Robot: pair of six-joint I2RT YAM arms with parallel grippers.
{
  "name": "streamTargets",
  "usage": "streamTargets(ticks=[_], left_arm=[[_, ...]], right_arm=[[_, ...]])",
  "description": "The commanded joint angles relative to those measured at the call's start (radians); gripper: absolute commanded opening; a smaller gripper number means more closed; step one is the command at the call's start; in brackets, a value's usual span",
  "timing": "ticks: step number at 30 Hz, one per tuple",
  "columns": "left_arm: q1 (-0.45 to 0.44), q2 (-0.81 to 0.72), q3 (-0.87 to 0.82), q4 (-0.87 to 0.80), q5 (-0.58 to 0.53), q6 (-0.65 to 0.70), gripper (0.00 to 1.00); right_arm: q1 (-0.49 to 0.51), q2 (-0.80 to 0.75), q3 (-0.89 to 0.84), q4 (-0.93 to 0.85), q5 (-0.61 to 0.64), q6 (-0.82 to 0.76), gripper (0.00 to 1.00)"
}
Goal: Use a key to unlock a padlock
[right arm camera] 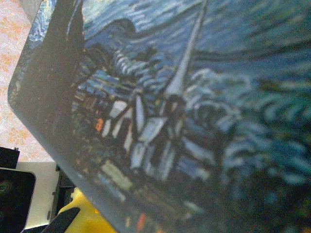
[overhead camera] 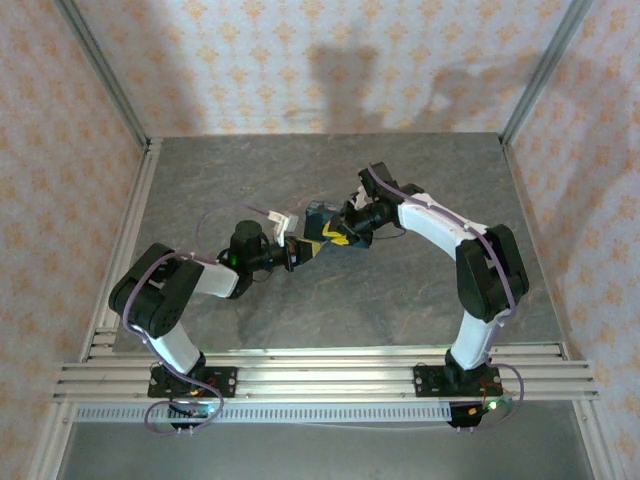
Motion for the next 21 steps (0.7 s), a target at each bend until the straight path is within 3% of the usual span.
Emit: streamTargets(ticks=[1,21], left_arm=[[-0.01,-0.041,-0.01,0.06,-0.022,0.004,0.0],[-0.01,-0.022,-0.022,0.119,-0.045,-0.011,0.0]], right_arm=[[0.002,-0.039,-0.011,-0.004,-0.029,-0.024,0.0],[0.002,-0.044,-0.021,0.032,-0.052,0.011,0.0]])
